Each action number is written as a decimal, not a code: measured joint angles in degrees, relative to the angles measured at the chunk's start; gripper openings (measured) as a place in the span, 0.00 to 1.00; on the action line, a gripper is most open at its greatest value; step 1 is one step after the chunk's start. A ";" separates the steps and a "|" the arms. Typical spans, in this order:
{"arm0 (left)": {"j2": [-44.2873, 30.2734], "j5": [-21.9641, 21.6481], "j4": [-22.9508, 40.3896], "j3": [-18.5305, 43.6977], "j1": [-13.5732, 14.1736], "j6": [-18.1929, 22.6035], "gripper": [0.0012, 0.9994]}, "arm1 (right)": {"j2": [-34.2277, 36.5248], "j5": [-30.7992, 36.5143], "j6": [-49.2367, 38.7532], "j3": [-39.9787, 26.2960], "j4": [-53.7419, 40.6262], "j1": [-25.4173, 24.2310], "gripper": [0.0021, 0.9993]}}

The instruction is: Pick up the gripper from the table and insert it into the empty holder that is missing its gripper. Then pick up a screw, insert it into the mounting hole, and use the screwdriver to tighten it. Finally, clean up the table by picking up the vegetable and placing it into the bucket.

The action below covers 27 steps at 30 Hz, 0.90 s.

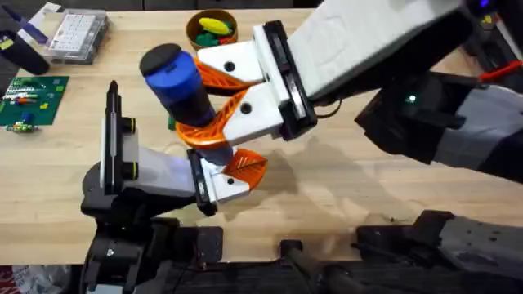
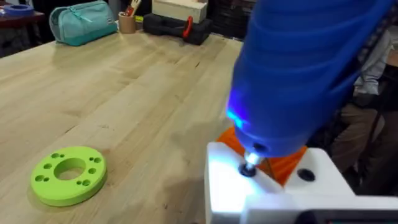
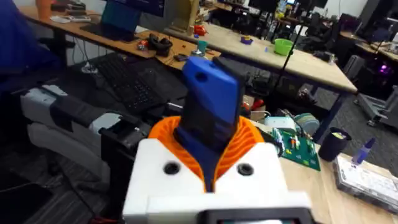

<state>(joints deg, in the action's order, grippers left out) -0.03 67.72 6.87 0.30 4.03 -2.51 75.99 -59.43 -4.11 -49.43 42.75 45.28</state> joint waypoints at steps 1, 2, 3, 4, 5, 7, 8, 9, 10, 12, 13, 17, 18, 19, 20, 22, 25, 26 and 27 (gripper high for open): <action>-0.01 0.00 0.00 0.00 0.00 0.05 0.01 | 0.21 -0.02 0.37 0.01 0.79 0.00 0.03; -0.01 -0.01 0.00 0.00 0.00 0.12 0.01 | 0.48 -0.04 0.88 0.02 1.61 0.00 0.03; 0.00 -0.02 -0.01 0.00 0.00 0.15 0.01 | 0.78 -0.06 1.41 0.01 2.23 0.00 0.03; 0.00 -0.03 -0.01 0.00 0.00 0.12 0.01 | 1.00 -0.07 1.80 -0.01 2.55 0.00 0.03; 0.00 -0.04 0.00 0.00 0.00 0.11 0.01 | 1.13 -0.23 2.12 -0.20 2.64 0.00 0.03; 0.00 0.01 0.00 0.00 0.00 0.11 0.01 | 1.35 -0.64 2.41 -1.39 2.41 -0.02 0.03; 0.00 0.03 0.00 0.00 0.00 0.11 0.01 | 1.43 -0.78 2.44 -2.47 2.11 -0.02 0.03; 0.00 0.01 0.00 0.00 0.00 0.11 0.01 | 1.47 -1.01 2.43 -3.71 1.63 -0.02 0.03; -0.01 0.01 0.00 0.00 0.00 0.11 0.01 | 1.48 -1.22 2.45 -5.11 1.00 -0.02 0.03; 0.00 0.02 0.00 0.00 0.00 0.11 0.01 | 1.48 -2.12 2.45 -9.57 0.52 -0.02 0.03; 0.00 0.02 0.00 0.00 0.00 0.11 0.01 | 1.48 -2.34 2.44 -10.32 0.50 -0.02 0.03; 0.00 0.02 0.01 0.00 0.00 0.11 0.01 | 1.47 -2.98 2.36 -12.20 0.49 -0.02 0.03; 0.00 0.02 0.01 0.00 0.00 0.11 0.01 | 1.48 -3.06 2.32 -12.44 0.49 -0.05 0.03; 0.00 0.02 0.00 0.00 0.00 0.11 0.01 | 1.48 -3.09 2.24 -12.59 0.50 -0.14 0.03; 0.00 0.02 0.00 0.00 0.00 0.11 0.01 | 1.48 -3.12 2.20 -12.65 0.50 -0.26 0.03; 0.00 0.02 0.01 0.00 0.00 0.11 0.01 | 1.48 -3.16 2.19 -12.68 0.38 -0.58 0.03; 0.00 0.02 0.00 0.00 0.00 0.11 0.01 | 1.48 -3.07 2.08 -12.68 -0.37 -1.47 0.03; 0.00 0.02 0.00 0.00 0.00 0.11 0.01 | 1.48 -3.03 1.95 -12.68 -0.56 -1.76 0.03; -0.01 0.02 0.00 0.00 0.00 0.11 0.01 | 1.48 -3.00 1.83 -12.68 -0.68 -2.00 0.03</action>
<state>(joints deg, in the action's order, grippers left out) -0.04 67.75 6.87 0.30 4.03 -2.39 77.47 -62.43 -2.28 -62.11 42.06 43.28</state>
